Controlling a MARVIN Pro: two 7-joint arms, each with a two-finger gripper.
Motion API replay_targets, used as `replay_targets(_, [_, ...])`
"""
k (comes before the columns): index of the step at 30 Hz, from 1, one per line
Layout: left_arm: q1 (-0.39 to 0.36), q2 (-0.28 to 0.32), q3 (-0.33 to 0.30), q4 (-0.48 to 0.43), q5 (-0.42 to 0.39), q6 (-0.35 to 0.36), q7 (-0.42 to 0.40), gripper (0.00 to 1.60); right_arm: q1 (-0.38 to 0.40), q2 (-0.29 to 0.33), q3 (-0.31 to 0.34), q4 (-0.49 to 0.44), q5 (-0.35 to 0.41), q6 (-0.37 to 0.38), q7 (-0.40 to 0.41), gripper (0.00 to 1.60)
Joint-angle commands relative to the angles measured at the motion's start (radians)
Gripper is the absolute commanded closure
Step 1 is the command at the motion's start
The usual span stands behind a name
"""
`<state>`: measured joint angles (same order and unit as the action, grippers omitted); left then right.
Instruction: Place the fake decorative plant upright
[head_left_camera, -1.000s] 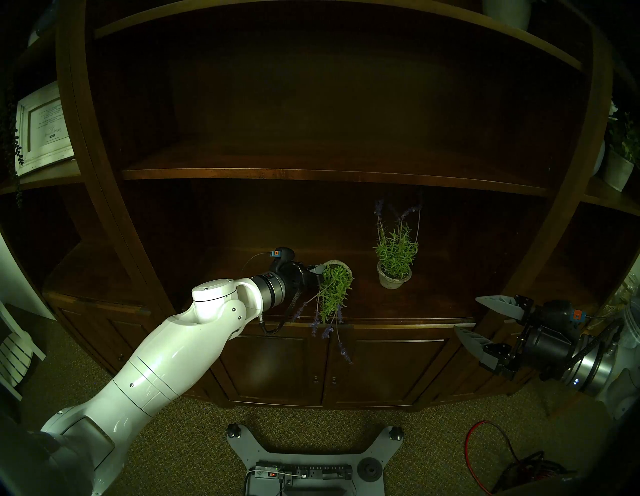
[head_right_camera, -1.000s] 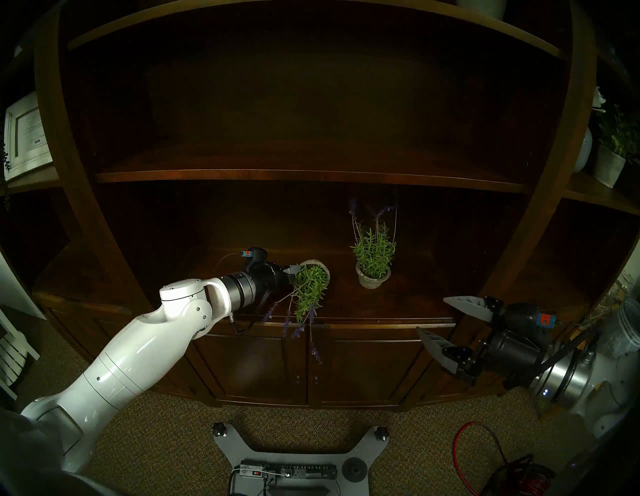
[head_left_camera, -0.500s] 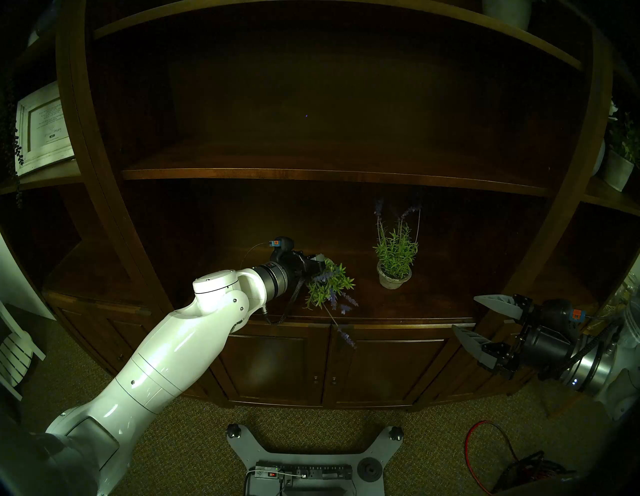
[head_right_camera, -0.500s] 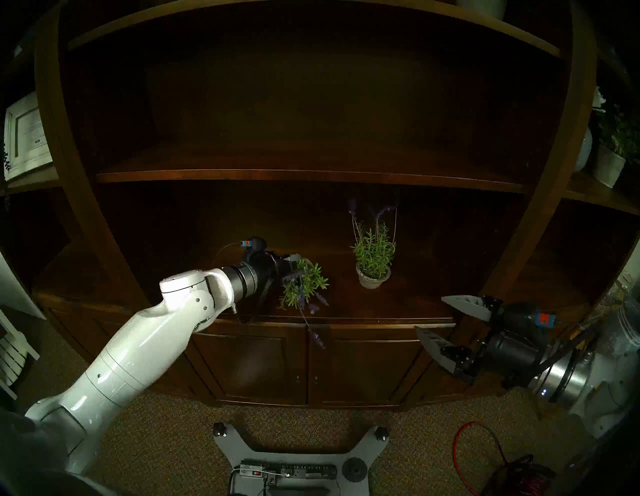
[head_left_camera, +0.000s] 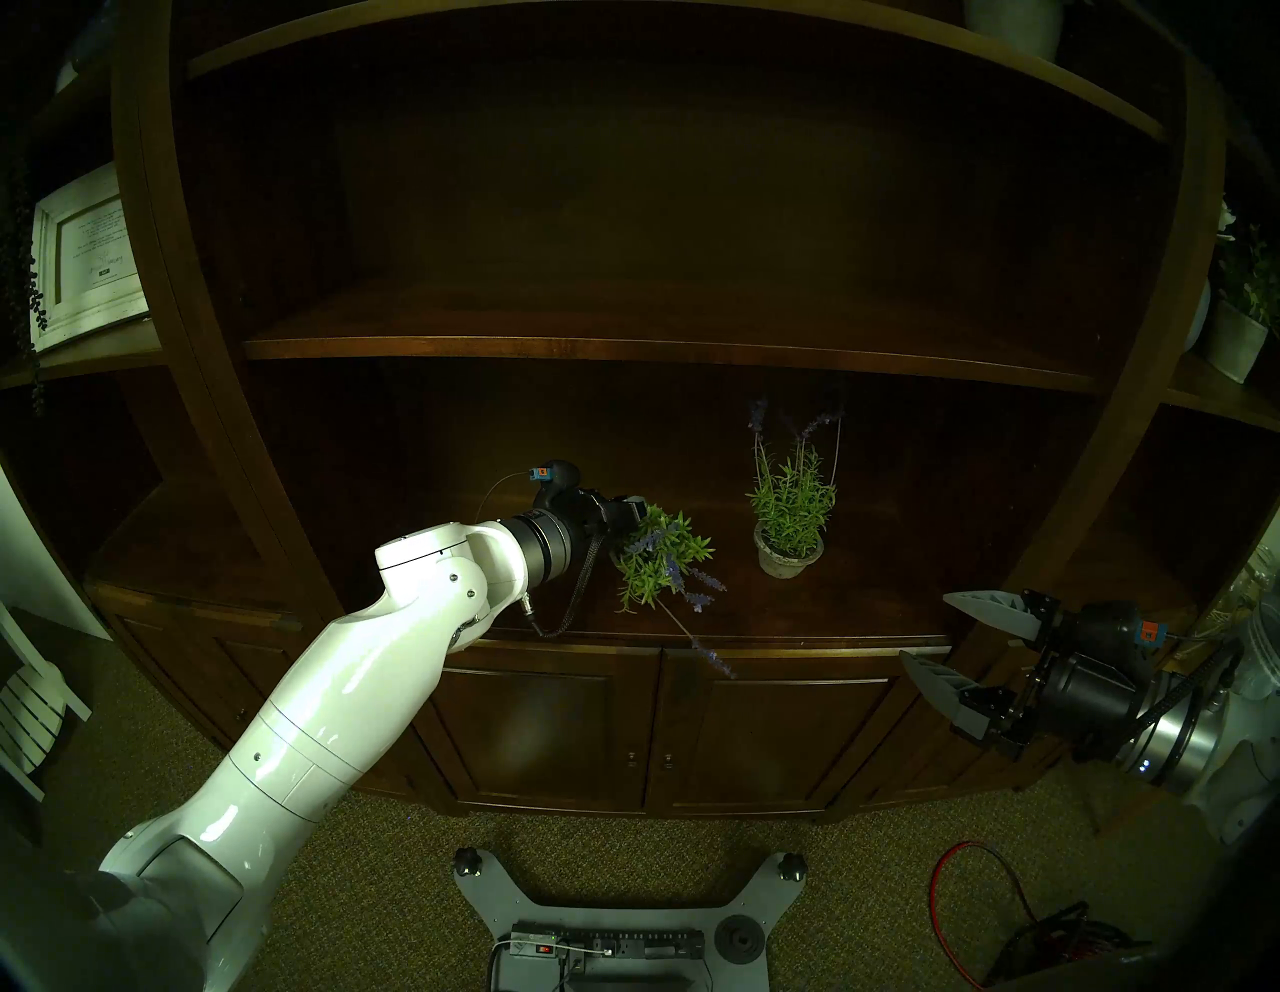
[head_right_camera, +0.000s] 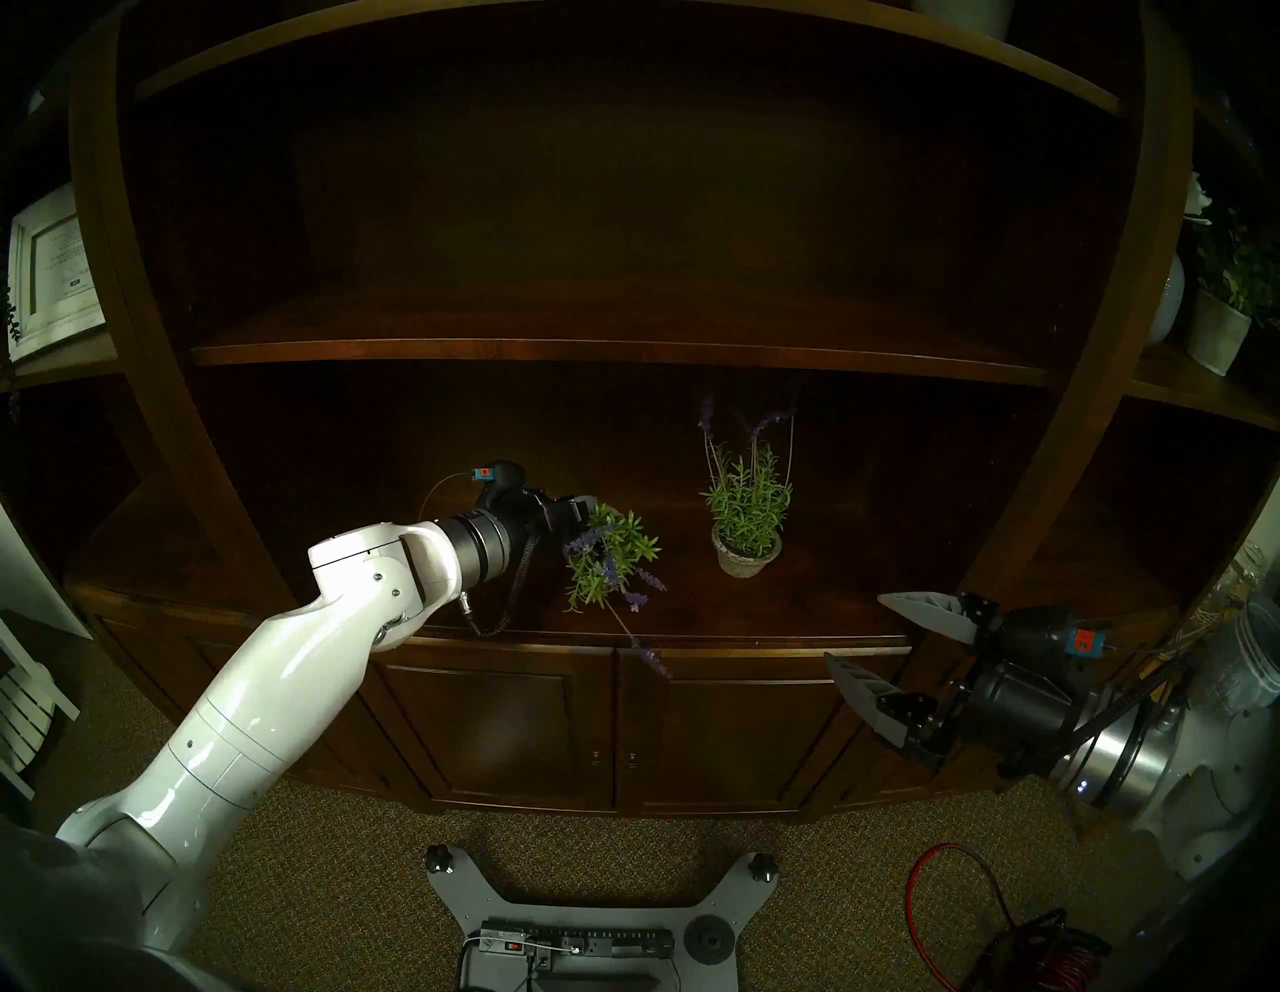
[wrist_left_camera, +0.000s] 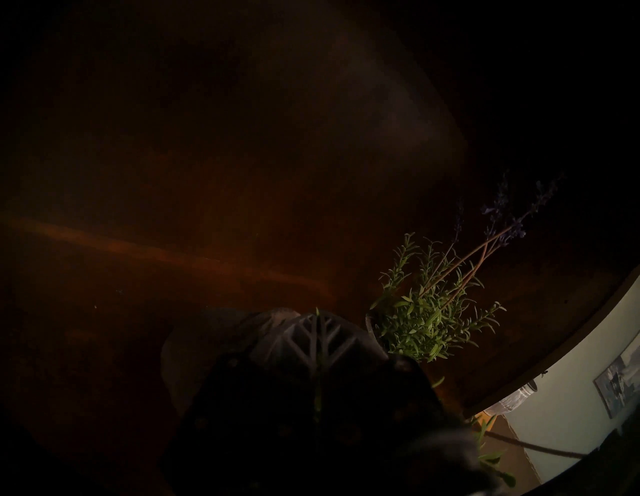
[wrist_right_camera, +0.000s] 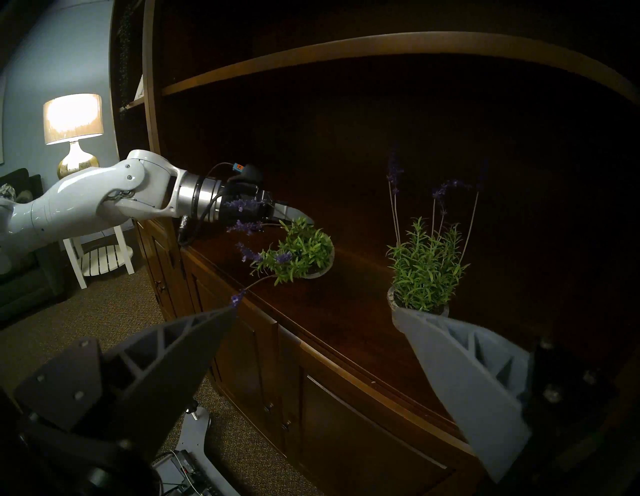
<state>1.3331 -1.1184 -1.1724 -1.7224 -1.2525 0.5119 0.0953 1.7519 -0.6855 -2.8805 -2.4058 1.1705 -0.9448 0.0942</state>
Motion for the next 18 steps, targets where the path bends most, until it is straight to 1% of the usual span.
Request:
replay_targets(1, [-0.02,-0.046,-0.084,-0.012,-0.131,0.024,0.006,1.6,0.007,0.007,0.001,-0.002,-0.005,-0.012,-0.009,0.0])
replay_targets(2, [-0.02,-0.053,-0.094,-0.006,-0.156,0.036,0.013,1.6,0.007,0.008,0.001,-0.003,-0.007,-0.012,-0.01,0.0])
replay_targets(4, [-0.021,-0.056,-0.101,-0.002,-0.171,0.043,0.018,1.6,0.007,0.009,0.001,-0.004,-0.009,-0.011,-0.012,0.0])
replay_targets(6, [-0.026,-0.074,-0.126,0.014,-0.228,0.064,0.042,1.6,0.006,0.011,0.001,-0.006,-0.013,-0.01,-0.016,0.0])
replay_targets(7, [-0.026,-0.074,-0.126,0.014,-0.228,0.064,0.042,1.6,0.006,0.011,0.001,-0.006,-0.013,-0.01,-0.016,0.0])
replay_targets(10, [-0.031,-0.086,-0.151,0.029,-0.281,0.085,0.066,1.6,0.006,0.012,0.001,-0.007,-0.017,-0.009,-0.02,0.0])
replay_targets(11, [-0.036,-0.096,-0.163,0.045,-0.312,0.095,0.092,1.6,0.005,0.012,0.001,-0.008,-0.019,-0.008,-0.023,0.0])
replay_targets(14, [-0.047,-0.118,-0.186,0.079,-0.371,0.111,0.13,1.6,0.005,0.012,0.001,-0.008,-0.024,-0.008,-0.026,0.0])
replay_targets(18, [-0.062,-0.127,-0.198,0.105,-0.396,0.115,0.159,1.6,0.005,0.012,0.001,-0.008,-0.026,-0.008,-0.029,0.0])
